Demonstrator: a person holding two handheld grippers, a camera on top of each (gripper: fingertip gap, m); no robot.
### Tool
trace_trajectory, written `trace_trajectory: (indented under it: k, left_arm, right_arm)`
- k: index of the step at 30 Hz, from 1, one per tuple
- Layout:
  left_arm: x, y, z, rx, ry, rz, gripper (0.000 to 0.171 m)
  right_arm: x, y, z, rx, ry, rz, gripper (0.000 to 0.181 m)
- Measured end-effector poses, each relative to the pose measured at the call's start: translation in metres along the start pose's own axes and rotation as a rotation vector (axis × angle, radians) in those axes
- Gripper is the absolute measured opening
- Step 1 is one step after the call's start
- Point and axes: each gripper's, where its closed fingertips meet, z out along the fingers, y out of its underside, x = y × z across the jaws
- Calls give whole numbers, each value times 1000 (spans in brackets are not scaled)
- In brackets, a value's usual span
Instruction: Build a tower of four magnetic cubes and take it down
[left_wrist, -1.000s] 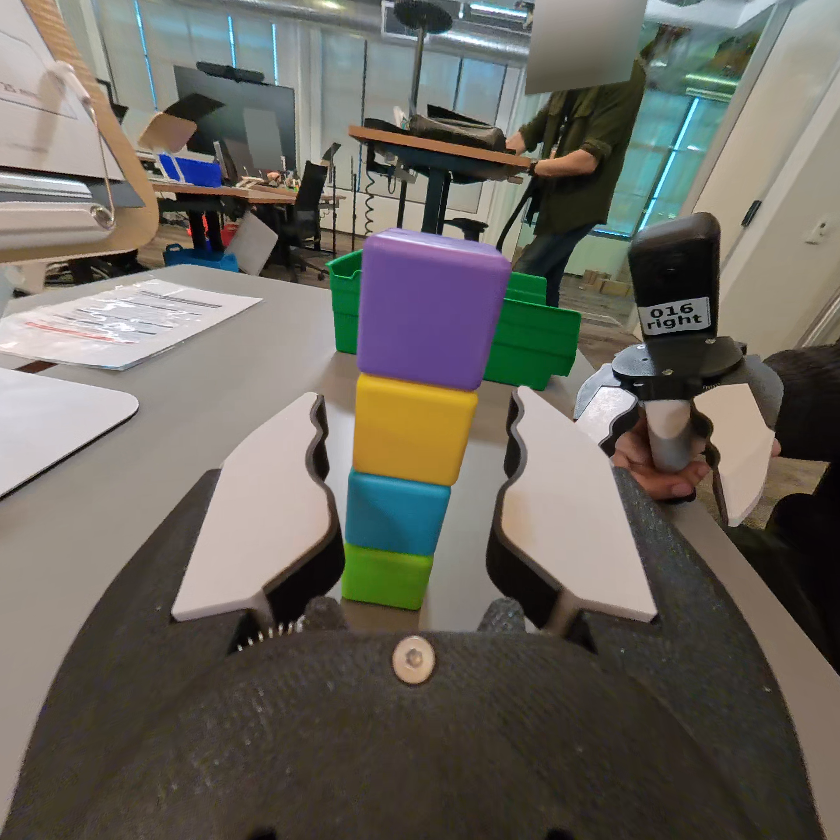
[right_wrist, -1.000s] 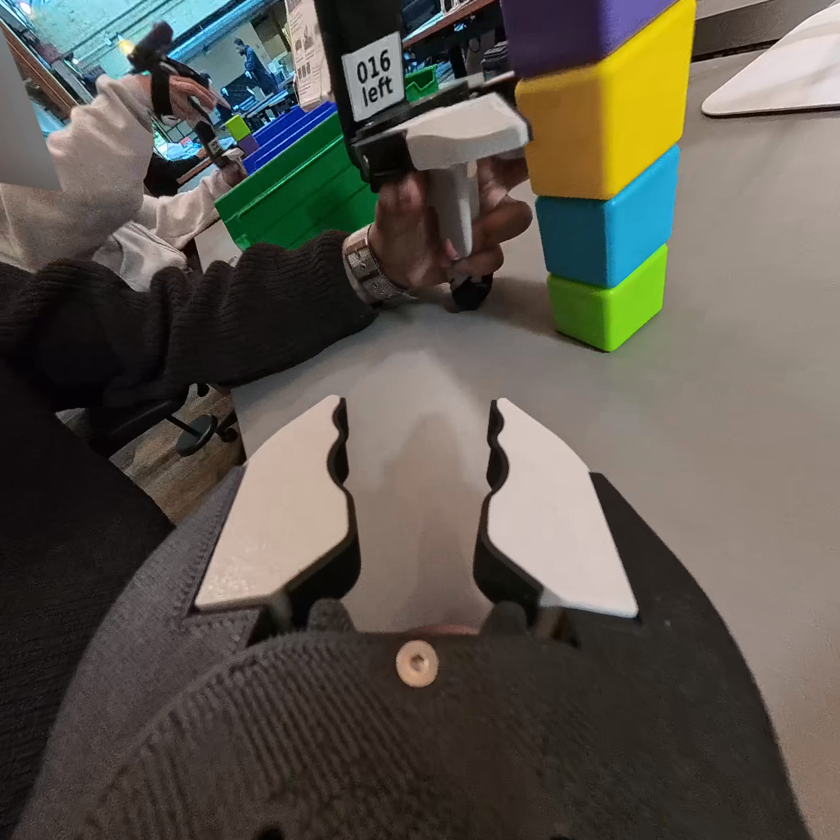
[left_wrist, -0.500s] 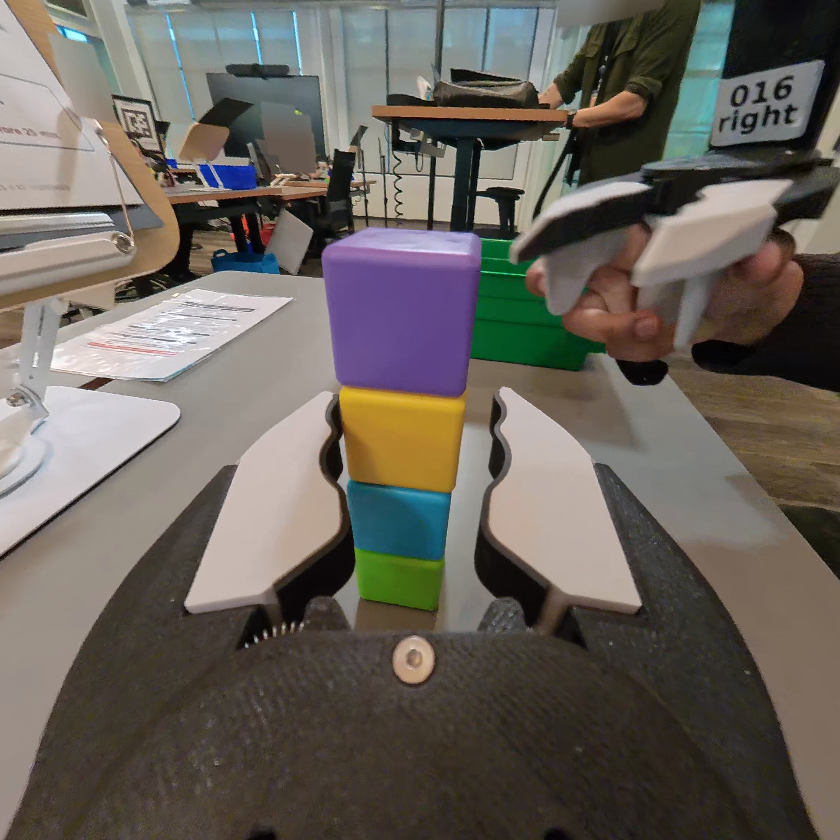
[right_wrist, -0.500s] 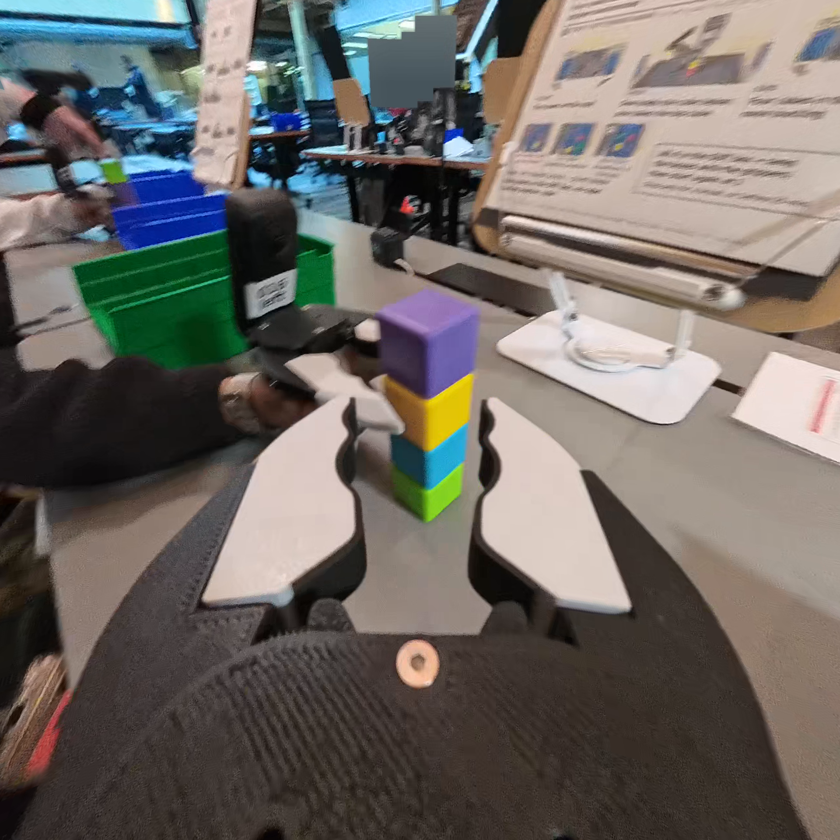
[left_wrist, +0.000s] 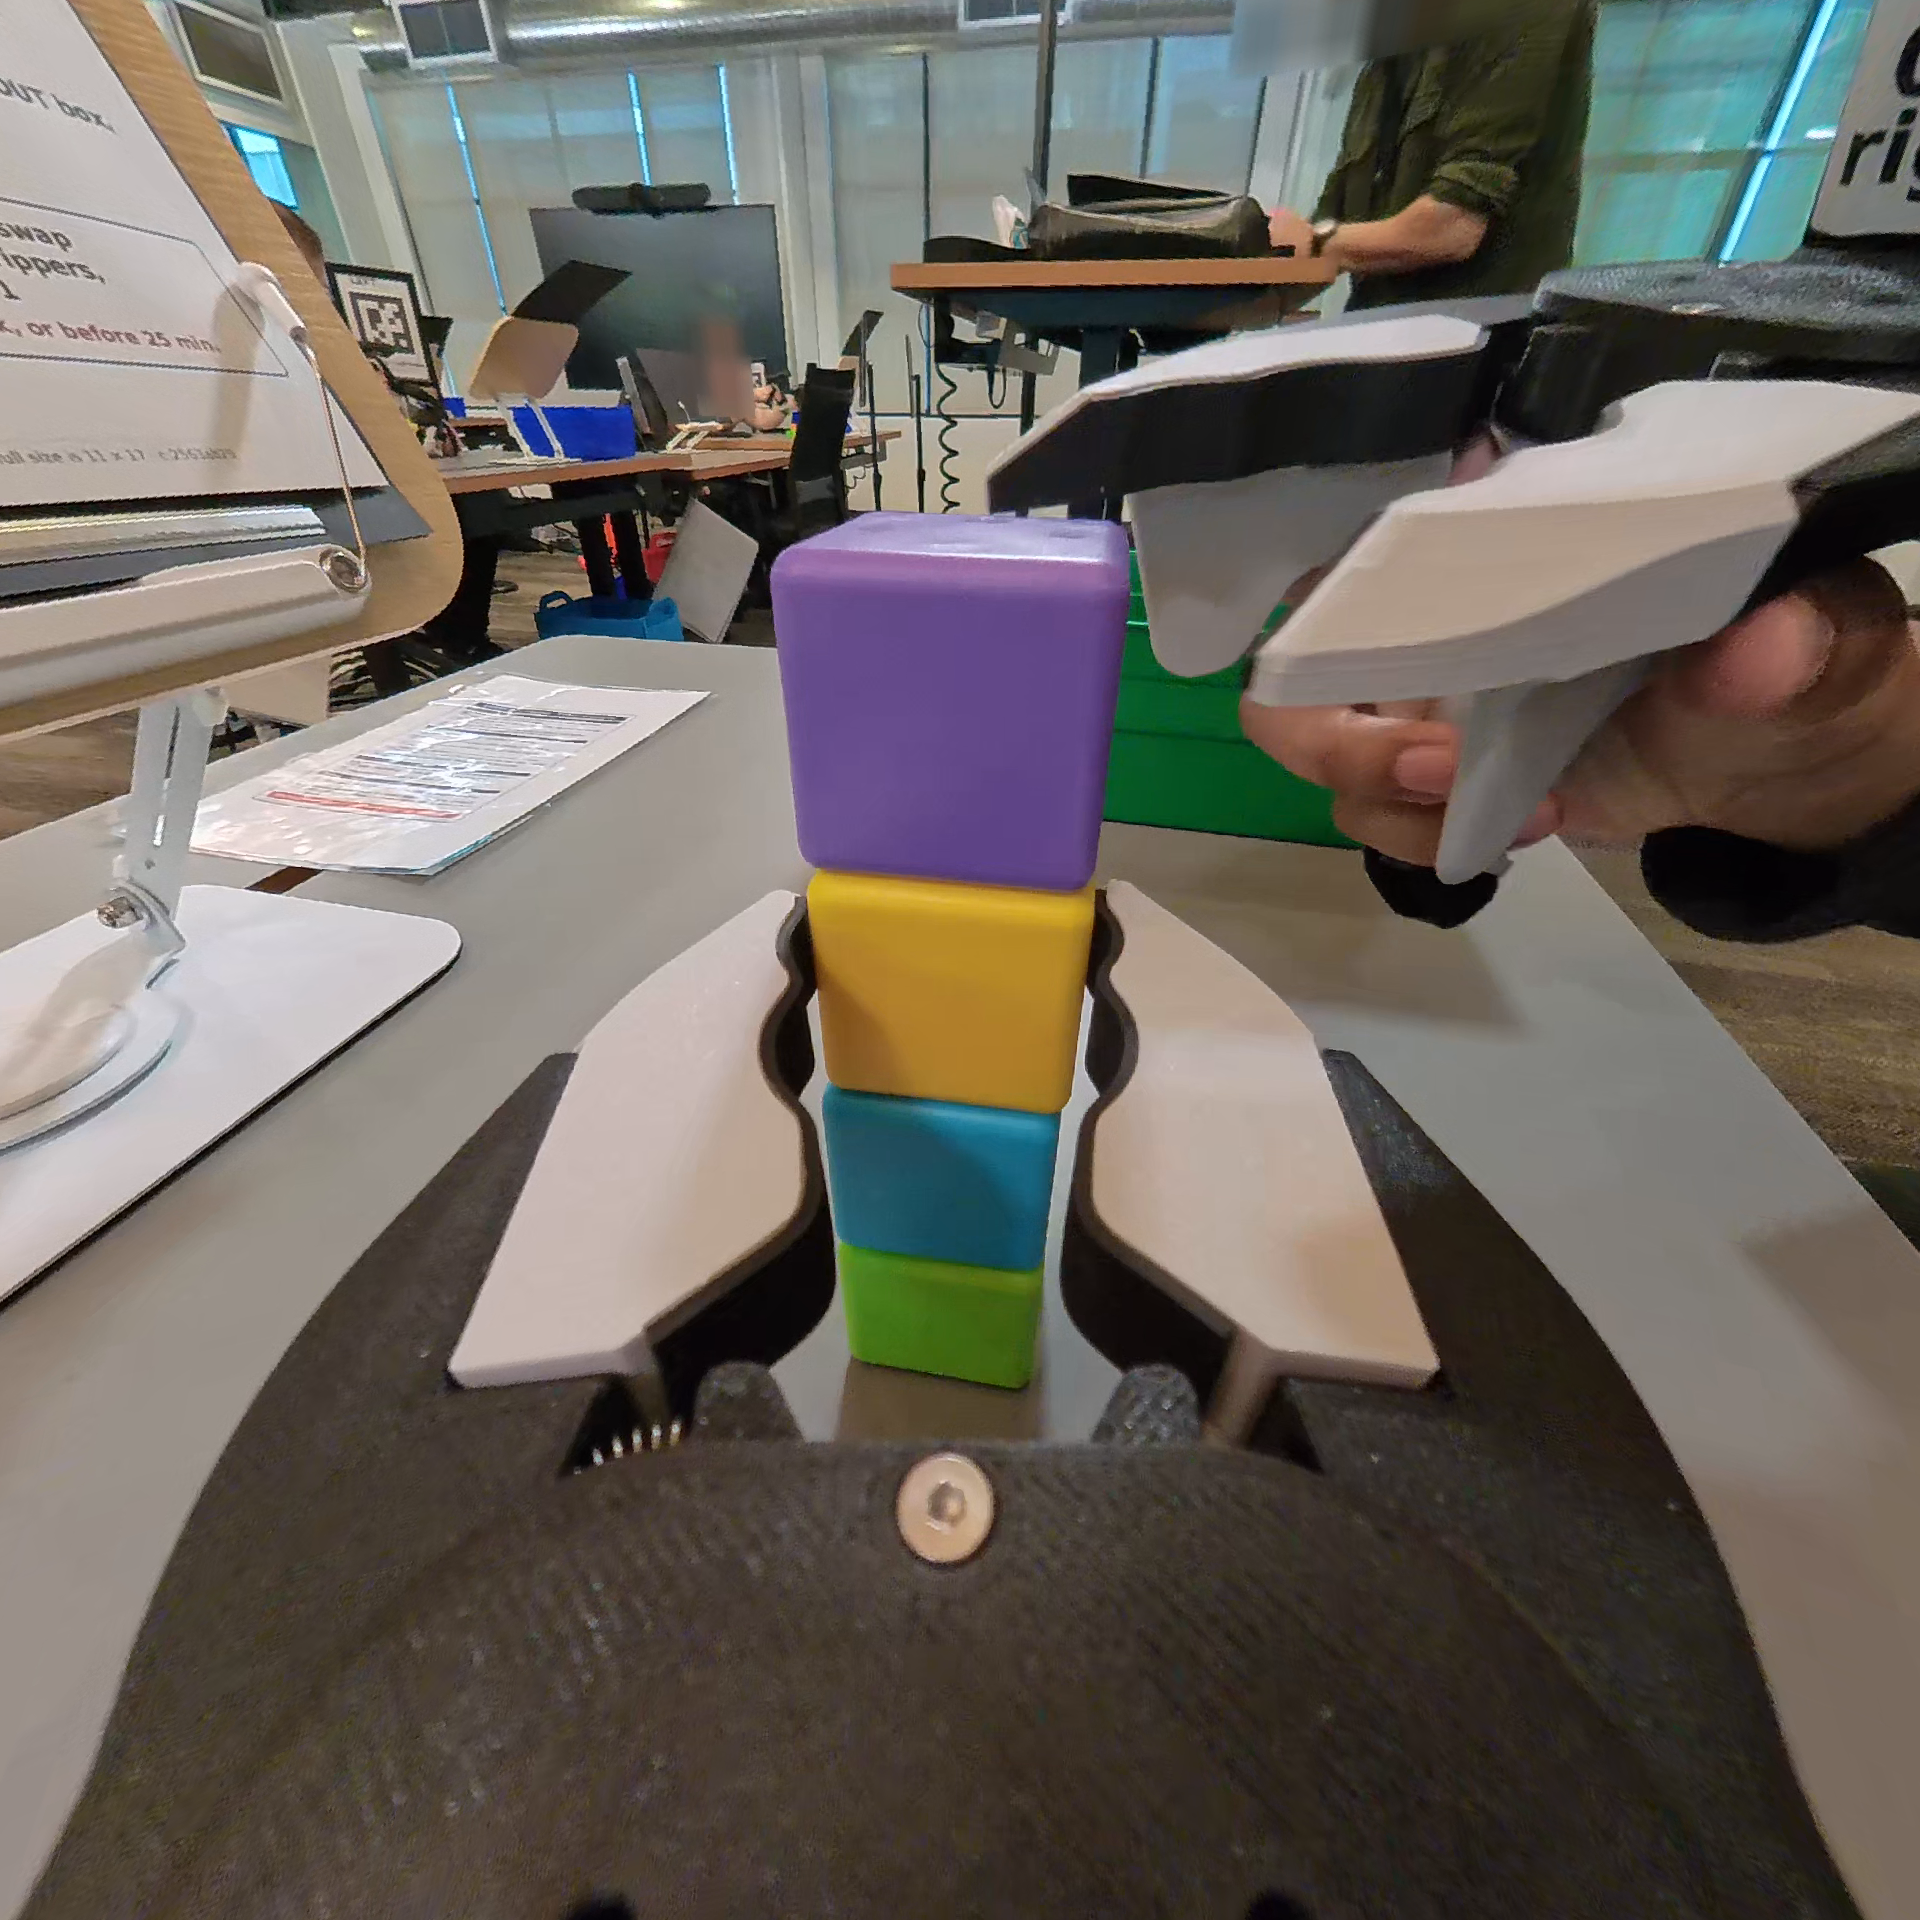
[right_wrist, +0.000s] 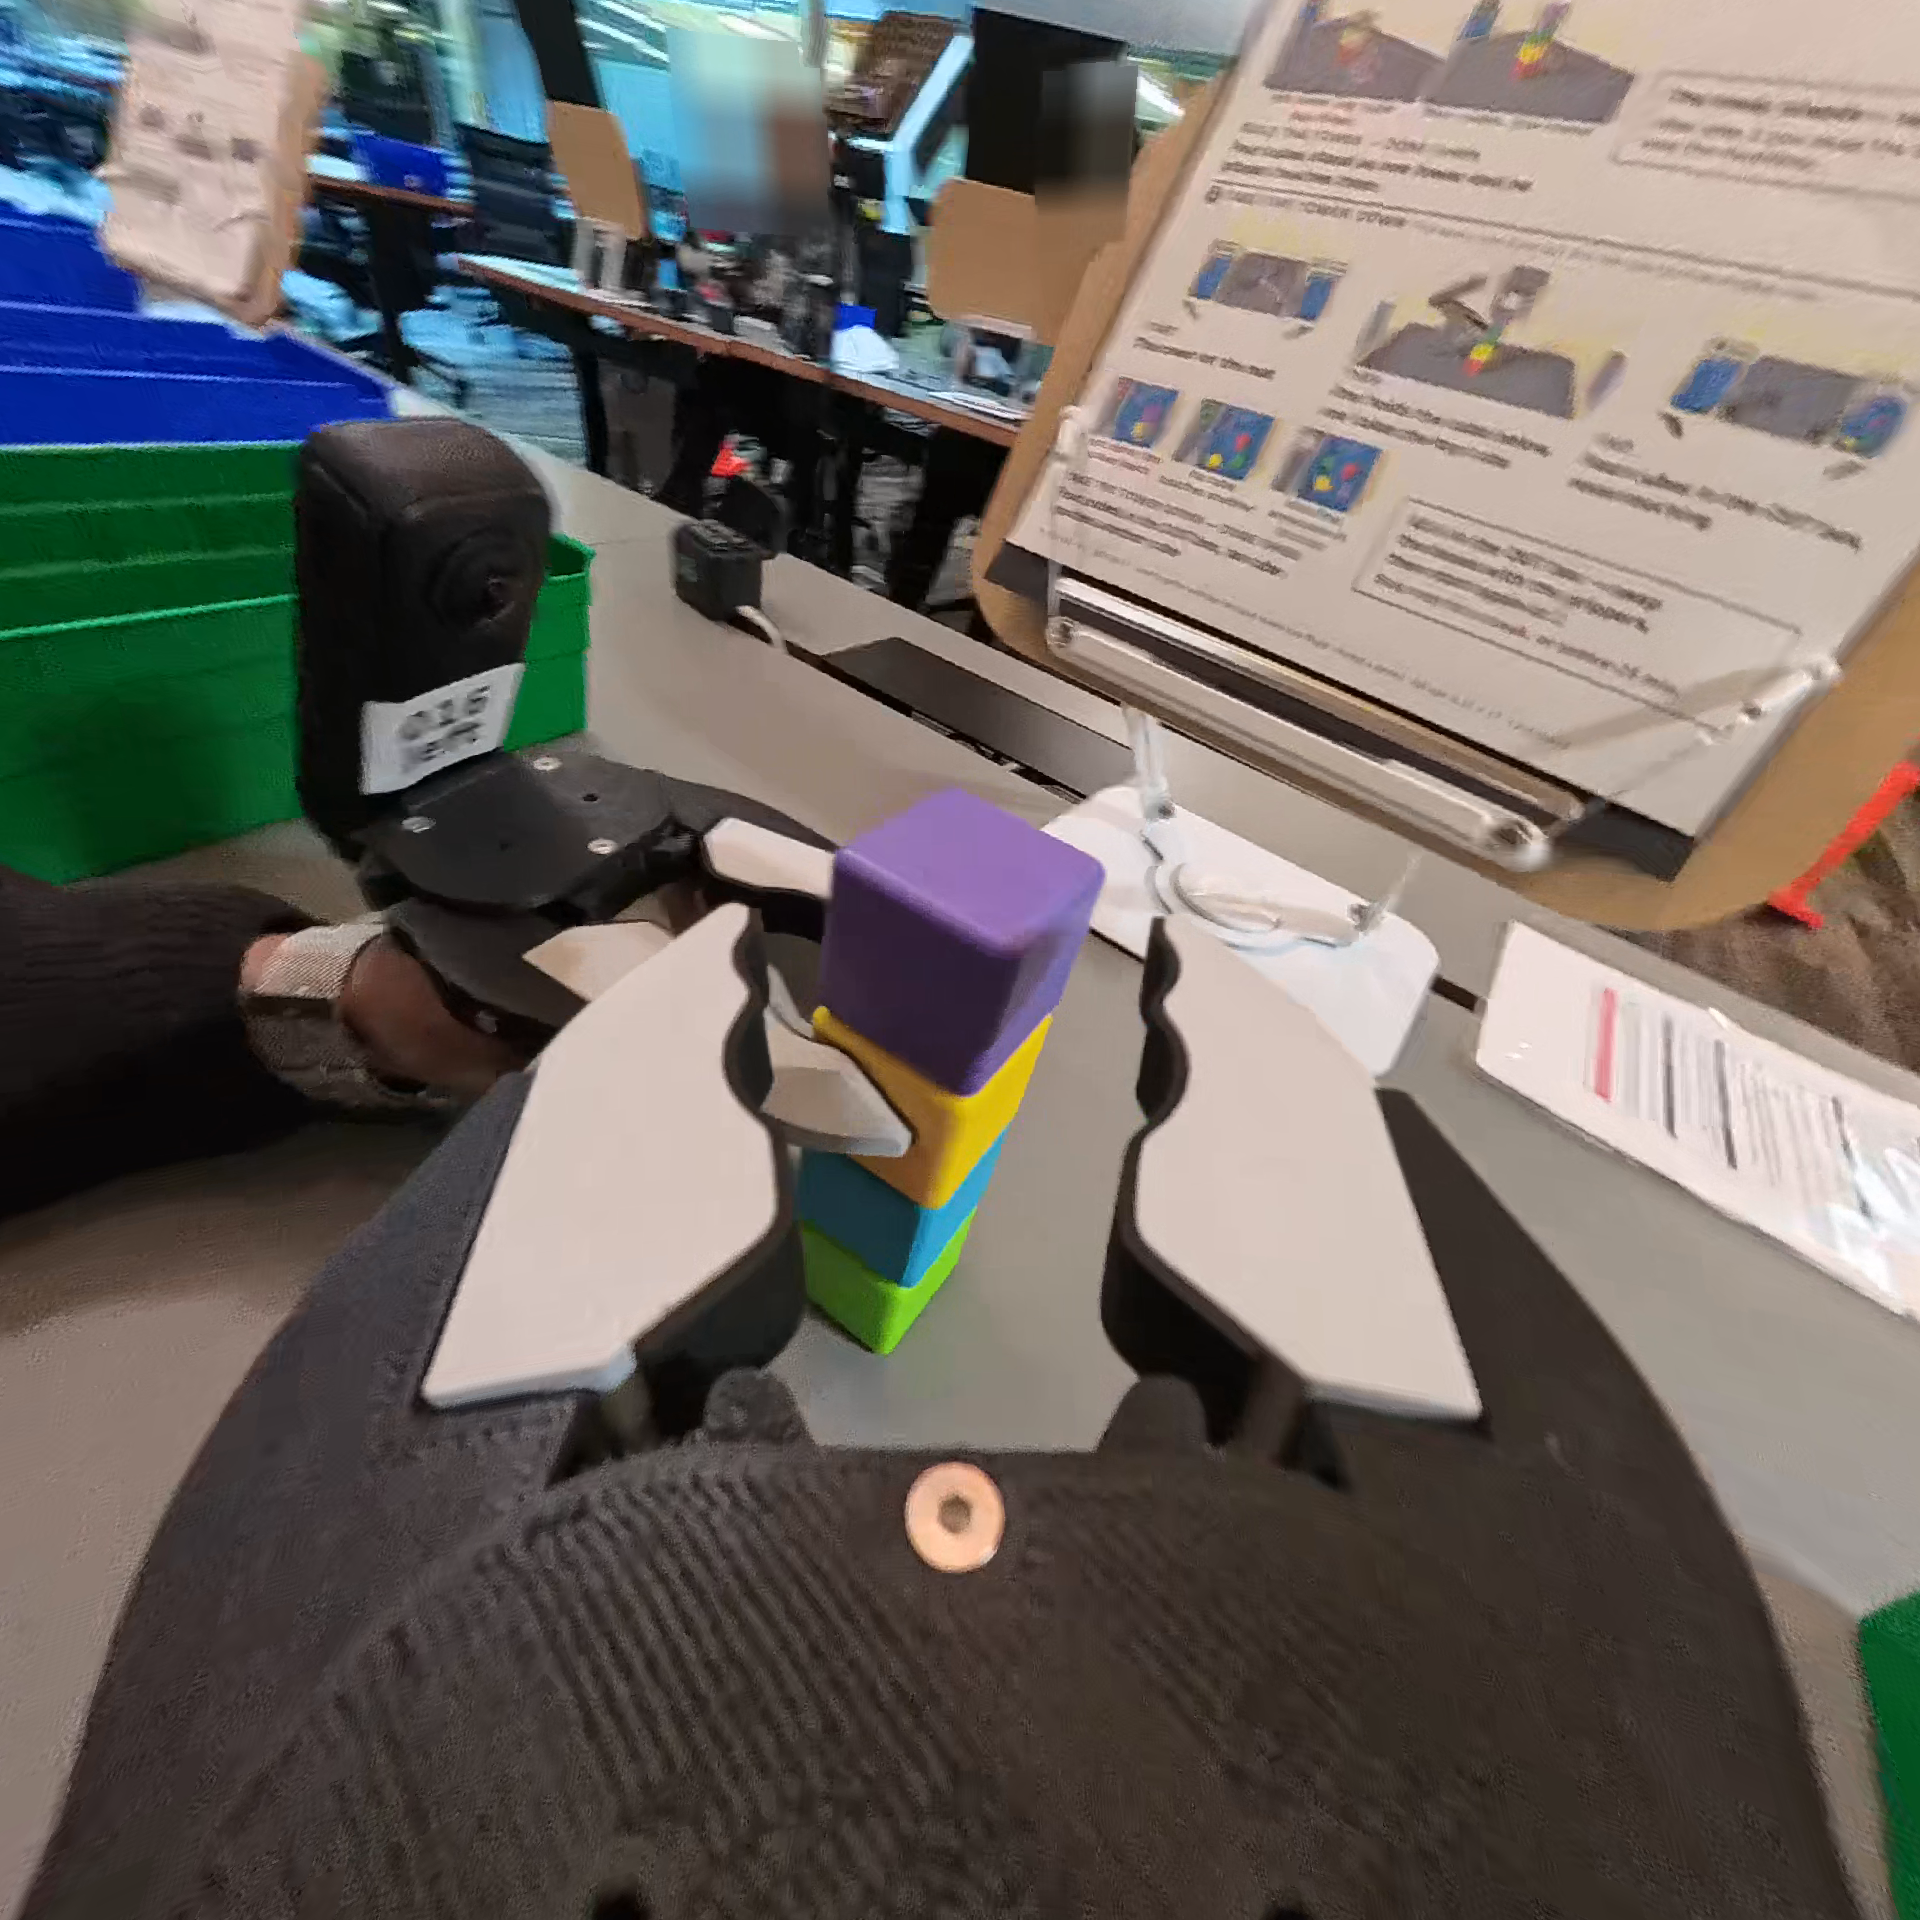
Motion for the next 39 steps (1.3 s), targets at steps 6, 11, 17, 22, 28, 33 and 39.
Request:
trace_trajectory:
  k: [6, 11, 17, 22, 28, 33, 39]
  left_arm:
    - [5, 1, -2, -13, 73, -16, 52]
    - [7, 1, -4, -18, 100, -25, 53]
    - [9, 2, -4, -15, 116, -32, 53]
    - [9, 2, -4, -12, 116, -37, 53]
    - [8, 2, -5, -29, 120, -42, 53]
    - [9, 2, -4, -40, 120, -41, 53]
    - [9, 2, -5, -36, 119, -47, 53]
  right_arm:
    - [-14, -12, -16, 98, -369, -68, 62]
    - [17, -6, -2, 132, -470, 108, 65]
    - [-4, 15, 9, 122, -596, 145, 56]
    - [-8, 17, 13, 122, -635, 101, 48]
    - [-7, 16, 14, 137, -698, 124, 47]
    - [-3, 0, 10, 196, -733, 236, 46]
    - [25, -46, -10, 276, -641, 225, 46]
